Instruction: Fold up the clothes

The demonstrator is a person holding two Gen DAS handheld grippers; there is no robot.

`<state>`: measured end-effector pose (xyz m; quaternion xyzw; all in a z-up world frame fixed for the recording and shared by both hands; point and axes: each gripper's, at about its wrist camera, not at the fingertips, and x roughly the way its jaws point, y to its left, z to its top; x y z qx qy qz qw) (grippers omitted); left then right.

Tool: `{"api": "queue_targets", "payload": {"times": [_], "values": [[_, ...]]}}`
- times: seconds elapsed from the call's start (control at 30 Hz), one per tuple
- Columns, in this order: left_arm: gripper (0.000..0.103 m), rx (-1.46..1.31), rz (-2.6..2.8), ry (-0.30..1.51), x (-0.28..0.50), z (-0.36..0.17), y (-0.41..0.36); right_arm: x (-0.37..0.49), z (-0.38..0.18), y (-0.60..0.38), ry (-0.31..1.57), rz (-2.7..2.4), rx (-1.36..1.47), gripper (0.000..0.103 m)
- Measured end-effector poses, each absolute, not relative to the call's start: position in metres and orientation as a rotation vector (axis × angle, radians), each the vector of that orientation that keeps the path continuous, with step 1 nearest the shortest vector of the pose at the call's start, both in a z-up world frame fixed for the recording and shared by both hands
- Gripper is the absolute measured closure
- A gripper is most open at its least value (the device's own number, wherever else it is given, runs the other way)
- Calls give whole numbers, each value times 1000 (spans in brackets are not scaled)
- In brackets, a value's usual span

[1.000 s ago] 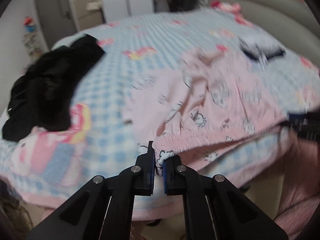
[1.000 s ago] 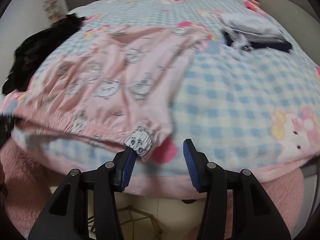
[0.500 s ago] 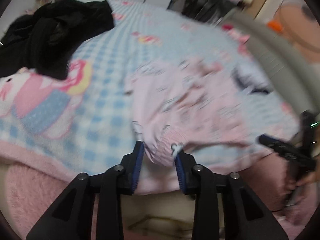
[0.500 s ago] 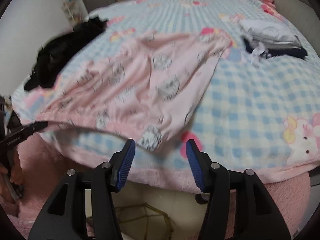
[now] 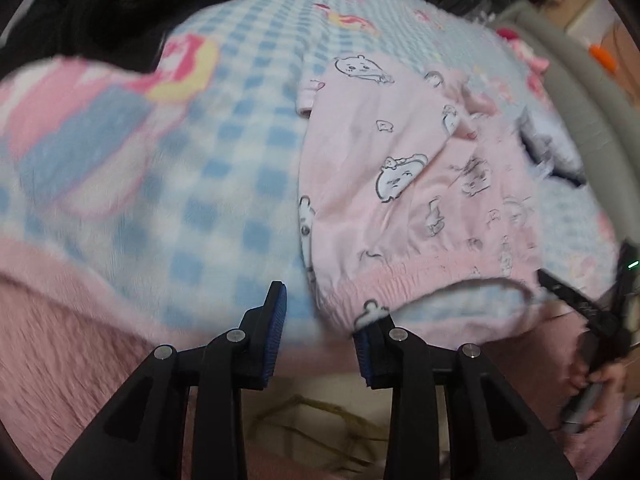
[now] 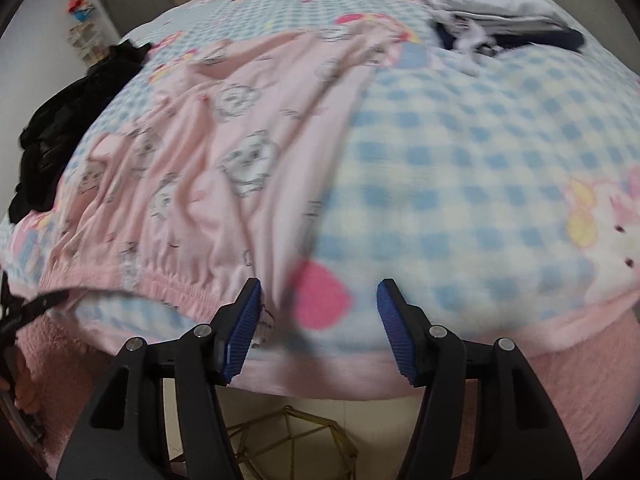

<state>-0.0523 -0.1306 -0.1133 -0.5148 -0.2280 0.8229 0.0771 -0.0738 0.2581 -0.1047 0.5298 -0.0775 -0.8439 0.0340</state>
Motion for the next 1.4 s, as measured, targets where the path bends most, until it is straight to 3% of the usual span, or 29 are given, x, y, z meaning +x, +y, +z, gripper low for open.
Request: {"api": "queue_targets", "payload": {"times": [0.13, 0.27, 0.33, 0.37, 0.5, 0.57, 0.67, 0.73, 0.77, 0.87, 1.03, 1.2, 1.3, 1.37, 1.4], "values": [[70, -1368, 2341, -893, -50, -109, -138, -77, -102, 266, -440, -2475, 1556, 42], [71, -1434, 2365, -844, -64, -120, -127, -85, -114, 254, -408, -2439, 1596, 42], [94, -1544, 2479, -766, -69, -122, -122, -86, -119, 249, -351, -2466, 1620, 49], [93, -1527, 2487, -777, -65, -119, -123, -85, -119, 249, -338, -2482, 1631, 57], [89, -1425, 2449, -871, -46, -107, -135, -76, -104, 266, -334, -2596, 1606, 59], [78, -1387, 2359, -923, -38, -106, -144, -73, -97, 275, -362, -2631, 1580, 58], [71, -1277, 2274, -974, -30, -99, -150, -76, -95, 274, -459, -2556, 1545, 58], [59, -1204, 2228, -1002, -28, -92, -153, -78, -96, 265, -492, -2491, 1529, 57], [58, -1192, 2232, -1019, -30, -90, -153, -78, -97, 258, -489, -2463, 1522, 56], [58, -1217, 2263, -1070, -40, -92, -155, -84, -107, 238, -441, -2404, 1551, 50], [60, -1367, 2259, -1096, -59, -120, -150, -85, -130, 220, -355, -2369, 1645, 50], [67, -1506, 2312, -921, -62, -130, -127, -81, -115, 225, -275, -2500, 1583, 87], [67, -1500, 2324, -857, -59, -124, -120, -75, -102, 234, -235, -2587, 1527, 91], [67, -1439, 2272, -936, -57, -125, -126, -76, -97, 241, -276, -2571, 1502, 90], [66, -1405, 2242, -981, -56, -126, -129, -80, -98, 240, -312, -2522, 1498, 85]]}}
